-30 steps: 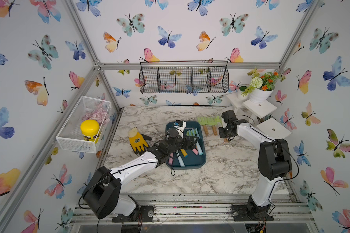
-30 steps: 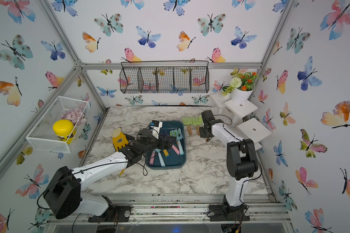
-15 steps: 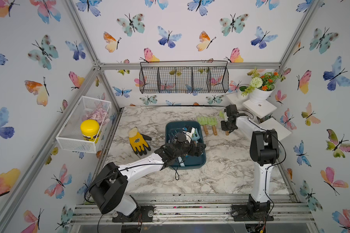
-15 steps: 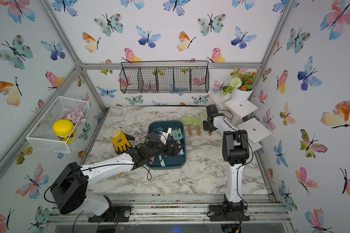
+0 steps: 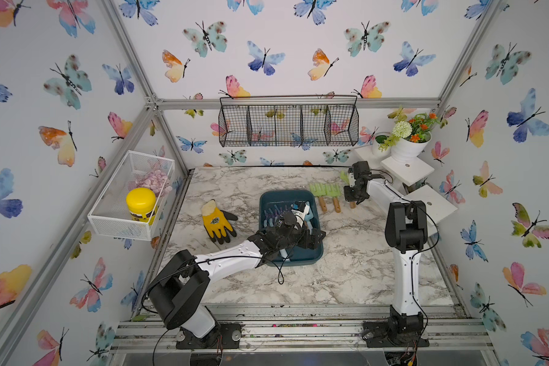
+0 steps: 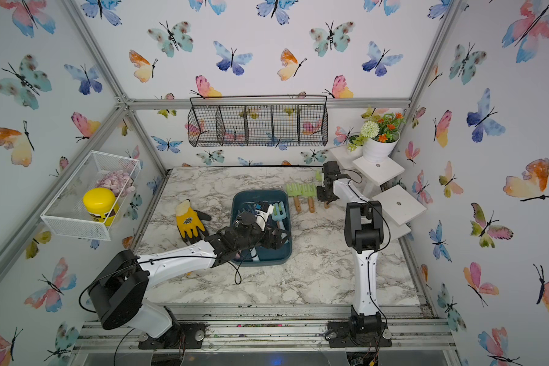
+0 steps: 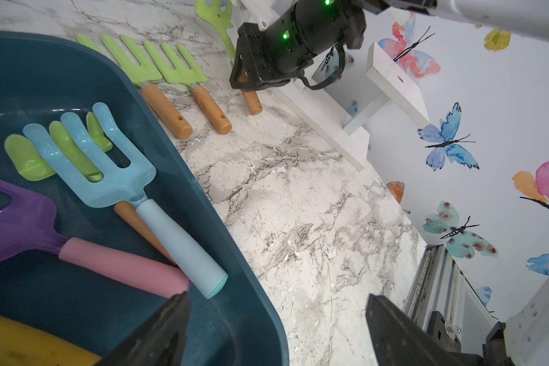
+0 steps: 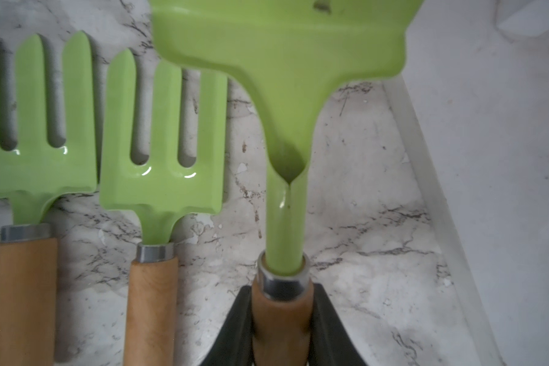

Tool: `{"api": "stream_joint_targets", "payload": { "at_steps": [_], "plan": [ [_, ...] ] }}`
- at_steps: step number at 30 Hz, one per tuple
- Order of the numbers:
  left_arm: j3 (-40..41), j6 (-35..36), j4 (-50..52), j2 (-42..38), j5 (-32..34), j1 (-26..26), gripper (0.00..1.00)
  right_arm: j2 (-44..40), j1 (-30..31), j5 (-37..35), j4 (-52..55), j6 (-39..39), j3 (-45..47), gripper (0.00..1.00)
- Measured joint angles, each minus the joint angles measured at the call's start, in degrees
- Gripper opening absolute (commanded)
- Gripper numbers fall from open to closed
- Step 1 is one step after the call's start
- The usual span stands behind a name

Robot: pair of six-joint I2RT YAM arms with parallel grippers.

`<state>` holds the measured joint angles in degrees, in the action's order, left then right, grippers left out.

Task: Take the hand rake out of the storage box
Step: Place the rake at the center of the board.

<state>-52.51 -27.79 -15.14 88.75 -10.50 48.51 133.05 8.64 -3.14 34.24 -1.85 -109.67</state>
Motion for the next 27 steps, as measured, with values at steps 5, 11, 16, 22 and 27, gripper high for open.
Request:
{"api": "stream_joint_targets", "payload": {
  "at_steps": [5, 11, 16, 22, 27],
  "plan": [
    [-0.1, -0.1, 0.0, 0.0, -0.1, 0.1, 0.92, 1.6, -0.3, 1.1, 0.1, 0.0, 0.0, 0.25],
    [-0.1, -0.3, 0.0, -0.1, -0.4, 0.1, 0.92, 2.4, -0.5, 1.7, 0.9, 0.0, -1.3, 0.26],
    [-0.1, -0.3, 0.4, -1.0, -0.8, 0.1, 0.92, 2.6, -0.7, 1.7, 1.2, -0.1, -1.6, 0.27],
    [-0.1, -0.3, 1.7, -2.4, -0.7, 0.3, 0.92, 2.6, -0.9, 1.7, 1.2, -0.7, -1.6, 0.33],
    [-0.1, -0.3, 2.3, -3.0, -0.7, 0.3, 0.92, 2.6, -0.9, 1.7, 1.2, -1.0, -1.6, 0.38]
  ]
}}
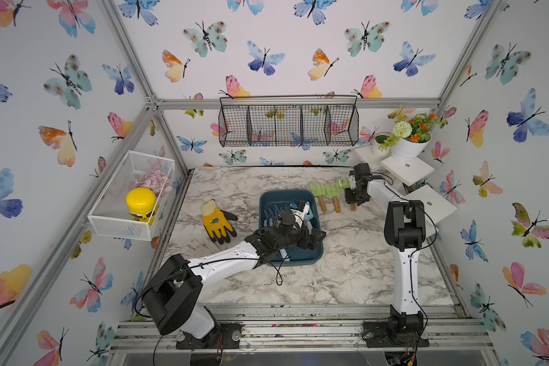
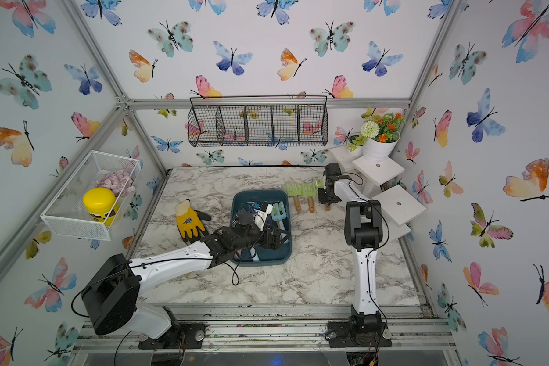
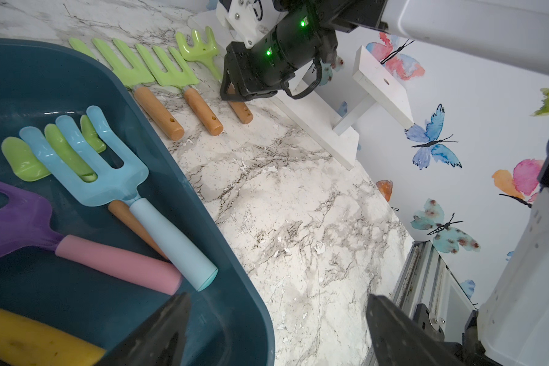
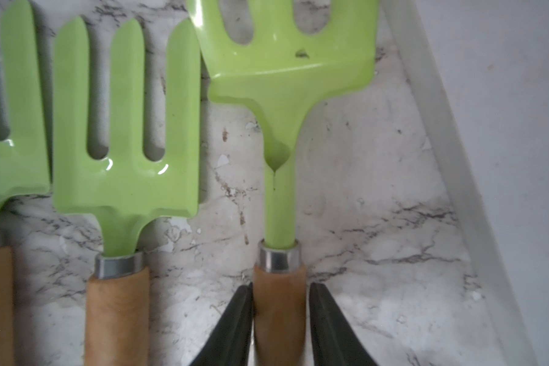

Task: Take the hand rake out of the storage box
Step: Place the rake at the center of the board.

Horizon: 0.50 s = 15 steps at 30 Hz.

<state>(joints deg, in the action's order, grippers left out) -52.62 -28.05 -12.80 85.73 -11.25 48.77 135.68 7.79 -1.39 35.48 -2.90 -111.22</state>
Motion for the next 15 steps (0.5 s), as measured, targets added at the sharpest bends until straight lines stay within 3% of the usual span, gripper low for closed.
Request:
{"api": "stream_joint_targets", "payload": {
  "at_steps": [9, 15],
  "plan": [
    [0.0, 0.0, 0.2, -0.3, 0.0, 0.0, 0.92, -0.3, 0.0, 0.1, -0.2, -0.5, 1.5, 0.40],
    [0.0, 0.3, 0.7, -1.3, 0.0, 0.0, 0.92, -2.5, 0.0, 0.2, -0.3, -0.9, 4.3, 0.75]
  ]
}}
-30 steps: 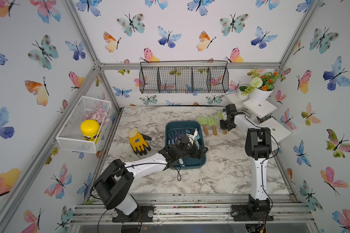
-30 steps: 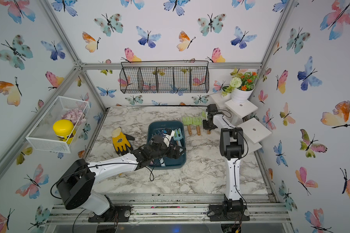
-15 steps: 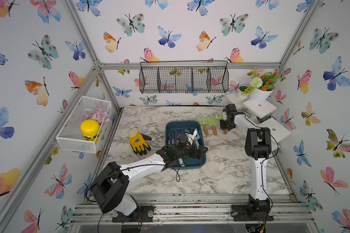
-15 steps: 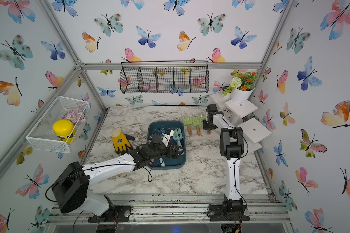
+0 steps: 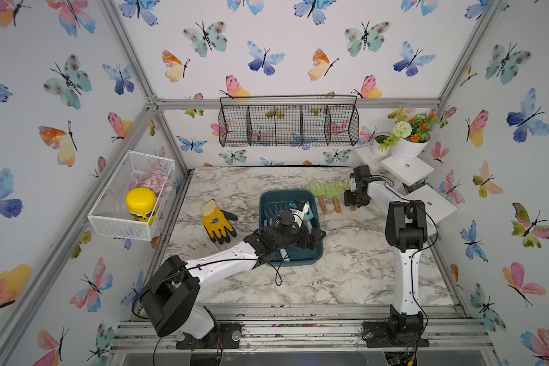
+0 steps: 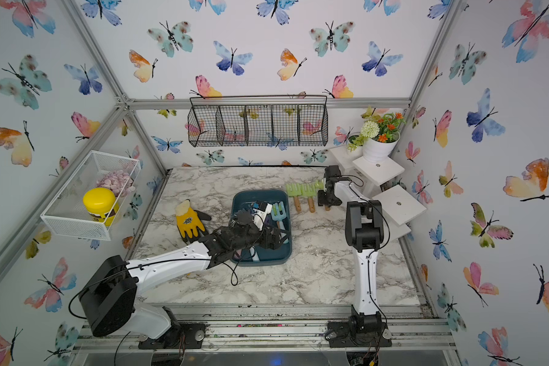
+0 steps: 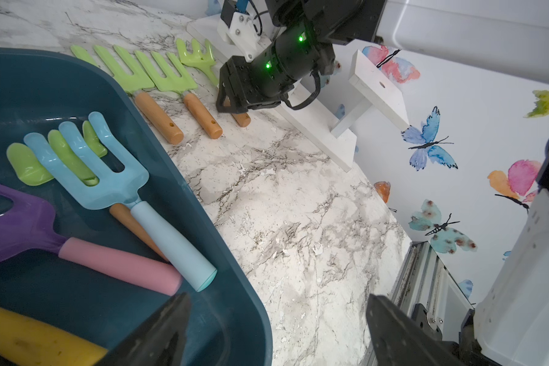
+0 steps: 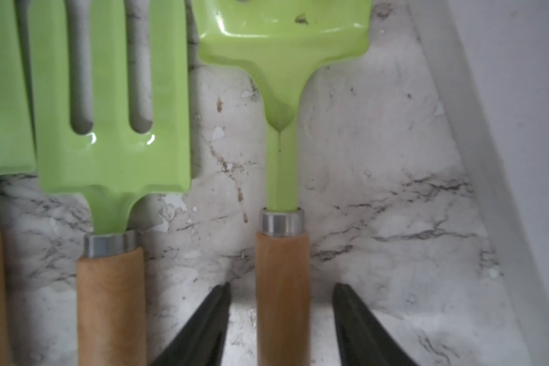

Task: Take the hand rake out of the storage box
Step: Place the rake at the center of the board.

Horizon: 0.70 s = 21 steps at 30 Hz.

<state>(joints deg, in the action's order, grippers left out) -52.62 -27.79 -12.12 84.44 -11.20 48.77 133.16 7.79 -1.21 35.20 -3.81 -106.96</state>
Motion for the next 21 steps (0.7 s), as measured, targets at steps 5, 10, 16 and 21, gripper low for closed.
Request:
{"api": "stream_joint_targets", "payload": {
  "at_steps": [5, 10, 16, 21],
  "plan": [
    [0.0, 0.4, 1.3, -2.0, 0.7, 0.0, 0.92, -4.4, 0.0, 0.1, 0.1, -0.2, 2.8, 0.89],
    [1.7, 0.4, 2.8, -5.8, 3.2, 0.0, 0.92, -12.1, 0.0, 1.1, -0.5, -0.5, 7.5, 0.89],
    [3.0, 0.0, 7.4, -11.8, 9.3, 0.0, 0.92, -27.2, 0.3, 7.9, -4.9, -1.1, 22.9, 0.78],
    [7.1, -1.3, 10.8, -17.3, 14.7, -2.0, 0.92, -38.3, 4.1, 12.1, -8.1, -1.6, 34.7, 0.77]
  ]
}}
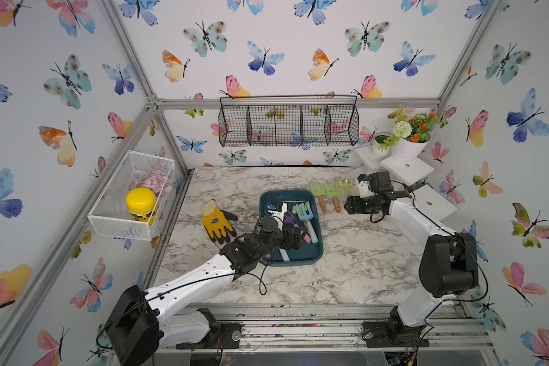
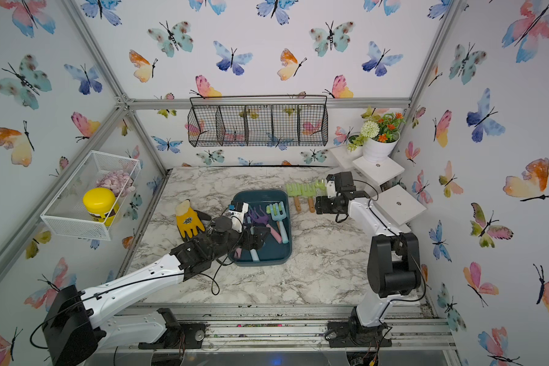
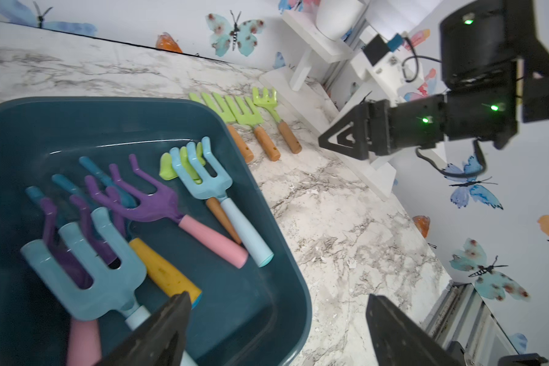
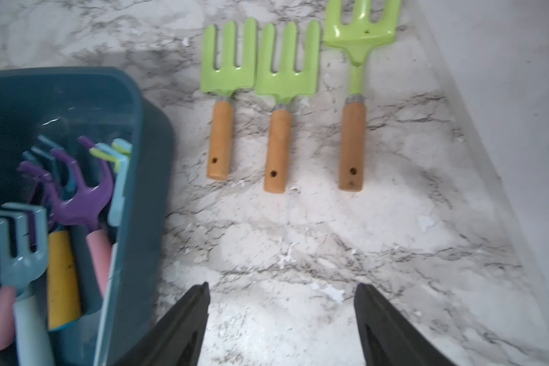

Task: Take the hand rake out of the storage box
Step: Place the rake at the center of the board, then pick up the rake from the storage box.

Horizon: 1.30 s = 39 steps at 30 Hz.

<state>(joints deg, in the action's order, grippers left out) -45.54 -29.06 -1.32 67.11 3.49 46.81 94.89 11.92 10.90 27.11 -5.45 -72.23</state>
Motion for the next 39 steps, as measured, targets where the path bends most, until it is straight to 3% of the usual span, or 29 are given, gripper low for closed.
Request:
{"api": "stream_joint_targets", "payload": {
  "at_steps": [8, 13, 19, 27, 39],
  "plan": [
    [11.2, -1.4, 3.5, -14.2, 6.1, -4.5, 0.90, -8.8, 13.3, 4.5, -2.9, -2.8, 5.0, 0.70],
    [16.0, -2.3, 5.4, -21.4, 7.2, -8.2, 0.89, -10.8, 17.0, 8.3, -5.4, -6.0, 6.8, 0.64],
    [17.6, -2.6, 6.4, -24.1, 7.8, -9.6, 0.89, -10.3, 20.0, 11.1, -7.3, -9.2, 7.8, 0.59],
    [20.8, -3.6, 8.4, -26.4, 8.3, -9.7, 0.89, -4.3, 28.0, 9.0, -7.5, -10.6, 5.8, 0.63],
    [20.7, -3.4, 9.7, -29.1, 10.4, -10.3, 0.88, 10.2, 35.8, 2.6, -6.1, -10.6, -1.9, 0.57]
  ]
}}
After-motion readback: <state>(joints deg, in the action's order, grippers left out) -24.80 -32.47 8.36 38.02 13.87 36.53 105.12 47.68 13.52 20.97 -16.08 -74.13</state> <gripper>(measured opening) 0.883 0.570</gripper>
